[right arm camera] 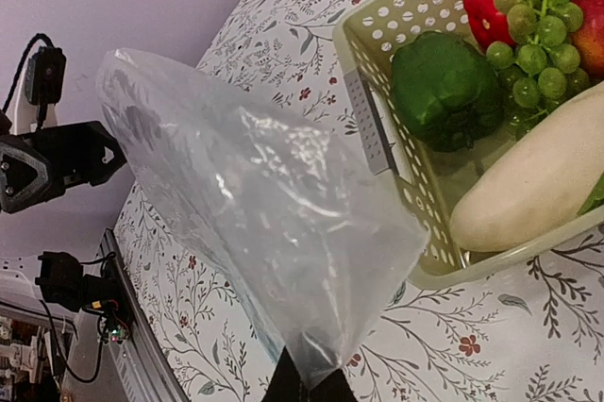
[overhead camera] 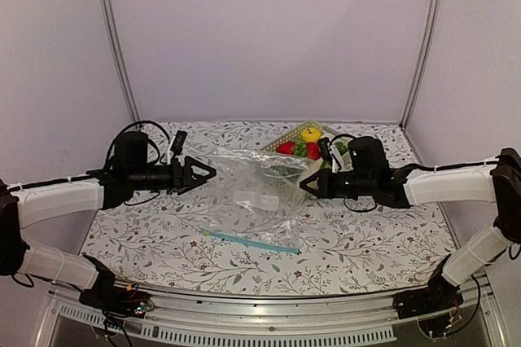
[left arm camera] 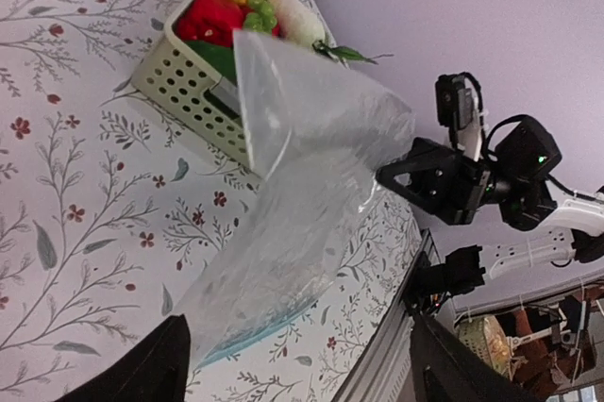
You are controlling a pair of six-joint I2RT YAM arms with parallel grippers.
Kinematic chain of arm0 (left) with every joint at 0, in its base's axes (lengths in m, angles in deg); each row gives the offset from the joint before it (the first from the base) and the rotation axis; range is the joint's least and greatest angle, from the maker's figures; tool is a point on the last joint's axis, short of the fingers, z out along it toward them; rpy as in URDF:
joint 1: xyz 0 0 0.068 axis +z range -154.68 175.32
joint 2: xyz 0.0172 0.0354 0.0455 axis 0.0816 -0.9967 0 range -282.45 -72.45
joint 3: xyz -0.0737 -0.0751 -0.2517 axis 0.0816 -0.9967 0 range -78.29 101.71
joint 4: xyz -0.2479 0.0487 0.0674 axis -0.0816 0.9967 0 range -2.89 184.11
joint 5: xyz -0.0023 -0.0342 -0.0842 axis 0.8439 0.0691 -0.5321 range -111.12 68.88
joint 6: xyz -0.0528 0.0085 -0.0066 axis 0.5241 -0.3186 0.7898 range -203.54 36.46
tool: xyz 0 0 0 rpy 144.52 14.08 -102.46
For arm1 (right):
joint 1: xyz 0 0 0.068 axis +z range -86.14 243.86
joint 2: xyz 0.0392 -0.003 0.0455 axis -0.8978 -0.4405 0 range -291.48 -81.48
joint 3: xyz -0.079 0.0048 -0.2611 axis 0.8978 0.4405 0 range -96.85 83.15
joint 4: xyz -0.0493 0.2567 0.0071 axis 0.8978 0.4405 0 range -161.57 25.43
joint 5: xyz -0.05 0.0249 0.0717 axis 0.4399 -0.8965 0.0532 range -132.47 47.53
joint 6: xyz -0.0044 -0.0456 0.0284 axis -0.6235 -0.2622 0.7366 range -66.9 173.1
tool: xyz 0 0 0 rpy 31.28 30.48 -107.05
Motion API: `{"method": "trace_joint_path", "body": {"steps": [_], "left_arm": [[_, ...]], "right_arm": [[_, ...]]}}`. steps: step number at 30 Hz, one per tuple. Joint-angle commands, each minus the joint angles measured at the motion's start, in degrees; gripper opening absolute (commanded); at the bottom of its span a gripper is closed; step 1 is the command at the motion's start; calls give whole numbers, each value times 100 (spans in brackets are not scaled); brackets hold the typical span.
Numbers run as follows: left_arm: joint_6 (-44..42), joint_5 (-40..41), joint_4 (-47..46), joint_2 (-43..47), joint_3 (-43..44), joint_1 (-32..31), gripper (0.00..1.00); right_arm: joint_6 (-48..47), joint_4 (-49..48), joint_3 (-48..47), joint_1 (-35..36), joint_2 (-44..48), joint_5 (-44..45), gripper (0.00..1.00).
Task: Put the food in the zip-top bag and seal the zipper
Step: Pass from the left arm to the right, then pass from the right arm to the left
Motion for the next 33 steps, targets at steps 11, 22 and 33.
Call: {"method": "trace_joint_path", "body": {"steps": [11,22,33], "left_arm": [[-598,433,123,-1305,-716,-201,77],[-1254,327,-50,-2435,198,-392,62],[-1588,-215,-466,-3470,872,-589,52]], "right_arm": [[-445,2201,-494,-504,889,1450,0],[-565,2748,-662,-932,719,696,0],[-620,2795,-722,-962,634,411,0]]}}
